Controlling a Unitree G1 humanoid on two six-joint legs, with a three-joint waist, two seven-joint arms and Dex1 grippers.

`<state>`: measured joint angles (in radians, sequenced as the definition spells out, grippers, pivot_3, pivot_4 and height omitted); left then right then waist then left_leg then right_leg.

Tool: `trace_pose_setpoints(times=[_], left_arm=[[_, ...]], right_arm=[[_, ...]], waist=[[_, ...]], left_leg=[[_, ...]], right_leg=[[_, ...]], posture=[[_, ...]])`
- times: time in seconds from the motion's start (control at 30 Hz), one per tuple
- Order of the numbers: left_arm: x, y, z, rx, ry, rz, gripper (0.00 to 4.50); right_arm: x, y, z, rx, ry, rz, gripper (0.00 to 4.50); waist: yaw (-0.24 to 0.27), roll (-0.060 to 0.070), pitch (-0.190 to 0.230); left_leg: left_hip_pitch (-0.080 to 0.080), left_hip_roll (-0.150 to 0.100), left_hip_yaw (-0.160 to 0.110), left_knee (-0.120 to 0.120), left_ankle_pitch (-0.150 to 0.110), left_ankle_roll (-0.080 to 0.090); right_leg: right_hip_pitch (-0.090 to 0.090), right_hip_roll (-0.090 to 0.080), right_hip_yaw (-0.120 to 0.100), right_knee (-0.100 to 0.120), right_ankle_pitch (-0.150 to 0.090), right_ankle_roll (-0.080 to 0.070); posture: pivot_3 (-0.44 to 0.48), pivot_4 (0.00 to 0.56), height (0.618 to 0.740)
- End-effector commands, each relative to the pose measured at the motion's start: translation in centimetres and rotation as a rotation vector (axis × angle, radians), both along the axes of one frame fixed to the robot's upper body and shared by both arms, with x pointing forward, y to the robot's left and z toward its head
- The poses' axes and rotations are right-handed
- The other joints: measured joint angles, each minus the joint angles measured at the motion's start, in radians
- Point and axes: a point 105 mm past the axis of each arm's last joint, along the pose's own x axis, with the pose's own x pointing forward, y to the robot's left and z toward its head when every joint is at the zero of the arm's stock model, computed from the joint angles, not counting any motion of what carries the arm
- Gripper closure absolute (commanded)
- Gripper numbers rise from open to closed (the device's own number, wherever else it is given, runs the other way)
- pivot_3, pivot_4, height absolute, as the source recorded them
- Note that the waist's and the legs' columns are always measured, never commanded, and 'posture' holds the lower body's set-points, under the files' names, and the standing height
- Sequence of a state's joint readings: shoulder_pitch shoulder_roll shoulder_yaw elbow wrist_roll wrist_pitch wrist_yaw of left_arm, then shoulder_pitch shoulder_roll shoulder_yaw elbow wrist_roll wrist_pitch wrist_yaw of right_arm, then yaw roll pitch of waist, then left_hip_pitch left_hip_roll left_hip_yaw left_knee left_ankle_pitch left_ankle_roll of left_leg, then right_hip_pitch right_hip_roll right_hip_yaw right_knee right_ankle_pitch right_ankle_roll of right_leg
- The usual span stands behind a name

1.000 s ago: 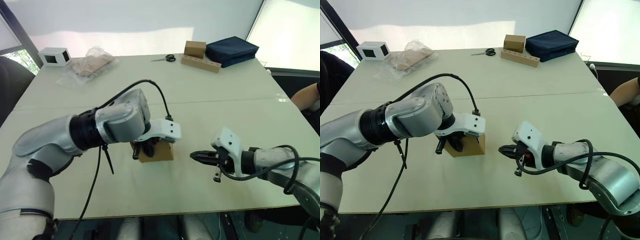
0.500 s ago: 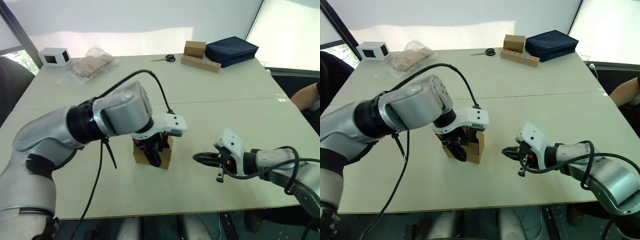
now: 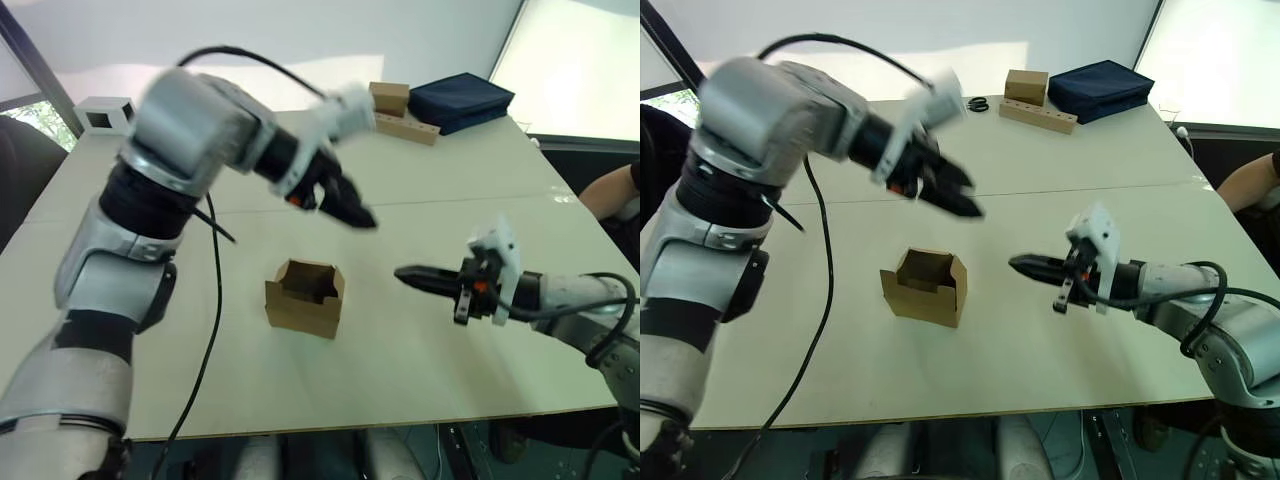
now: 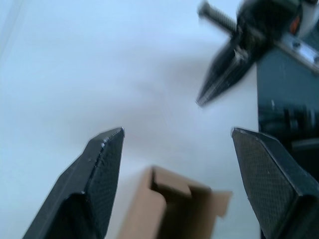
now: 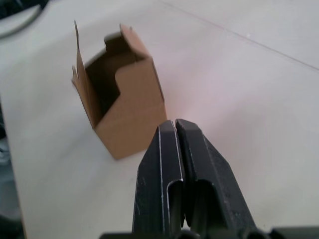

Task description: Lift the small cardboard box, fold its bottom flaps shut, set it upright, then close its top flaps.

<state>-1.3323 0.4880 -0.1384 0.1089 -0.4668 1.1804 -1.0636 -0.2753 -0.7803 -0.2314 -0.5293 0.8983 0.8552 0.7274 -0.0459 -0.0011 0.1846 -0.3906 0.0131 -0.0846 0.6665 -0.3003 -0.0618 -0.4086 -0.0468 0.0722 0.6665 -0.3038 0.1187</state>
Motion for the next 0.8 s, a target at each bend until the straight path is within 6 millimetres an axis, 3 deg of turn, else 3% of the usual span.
trace_pose_setpoints(times=[0.03, 0.13, 0.23, 0.37, 0.47, 0.63, 0.8], left_arm=[[1.5, 5.8, 1.3, -0.24, -0.108, 0.171, 1.0], [0.9, 8.8, -1.0, -0.269, -0.098, 0.226, 1.0], [0.2, 11.7, -3.9, -0.241, -0.086, 0.279, 1.76], [-0.8, 14.2, -7.0, -0.216, -0.02, 0.309, 3.27], [-1.7, 14.8, -9.5, -0.166, 0.024, 0.285, 4.43], [-1.7, 14.5, -12.5, -0.098, 0.069, 0.265, 4.43], [-1.7, 13.1, -12.9, -0.105, 0.101, 0.199, 4.43]], right_arm=[[0.2, 0.7, 2.0, 0.097, -0.061, 0.014, 4.5], [0.3, 1.4, 1.9, 0.114, -0.051, 0.035, 4.5], [0.2, 2.0, 1.0, 0.092, -0.028, 0.057, 4.5], [-0.3, 2.5, -0.4, 0.056, 0.015, 0.104, 4.5], [-0.6, 3.0, -1.4, 0.043, 0.045, 0.136, 4.5], [-0.5, 3.6, -2.6, -0.002, 0.046, 0.139, 4.5], [-0.1, 4.1, -3.0, -0.024, 0.026, 0.141, 4.5]], waist=[[-0.006, 0.002, -0.001], [0.0, 0.002, -0.001], [0.008, 0.001, -0.001], [0.022, 0.0, -0.001], [0.029, 0.0, -0.001], [0.033, 0.0, -0.001], [0.027, 0.0, -0.001]], left_leg=[[0.0, 0.001, 0.0, -0.001, 0.0, 0.0], [-0.001, 0.001, 0.0, -0.001, 0.0, -0.001], [-0.002, -0.001, 0.0, 0.0, 0.001, -0.001], [-0.002, -0.003, 0.0, 0.001, 0.001, -0.001], [-0.001, -0.002, -0.001, 0.0, 0.0, 0.0], [-0.001, -0.002, -0.001, 0.001, -0.001, 0.002], [-0.001, -0.002, -0.001, 0.0, -0.001, 0.002]], right_leg=[[0.0, 0.001, 0.0, 0.0, 0.0, 0.0], [-0.001, 0.001, 0.0, 0.001, 0.0, -0.001], [-0.001, -0.002, 0.0, 0.001, 0.0, -0.001], [0.0, -0.004, -0.001, 0.0, 0.0, 0.0], [0.0, -0.003, -0.001, 0.001, 0.0, 0.0], [0.0, -0.003, -0.002, 0.001, 0.0, 0.0], [0.0, -0.002, -0.002, 0.001, 0.0, 0.0]], posture=[[0.0, 0.15, 0.74], [0.0, 0.15, 0.74], [0.0, 0.15, 0.74], [0.0, 0.15, 0.74], [0.0, 0.15, 0.74], [0.0, 0.15, 0.74], [0.0, 0.15, 0.74]])
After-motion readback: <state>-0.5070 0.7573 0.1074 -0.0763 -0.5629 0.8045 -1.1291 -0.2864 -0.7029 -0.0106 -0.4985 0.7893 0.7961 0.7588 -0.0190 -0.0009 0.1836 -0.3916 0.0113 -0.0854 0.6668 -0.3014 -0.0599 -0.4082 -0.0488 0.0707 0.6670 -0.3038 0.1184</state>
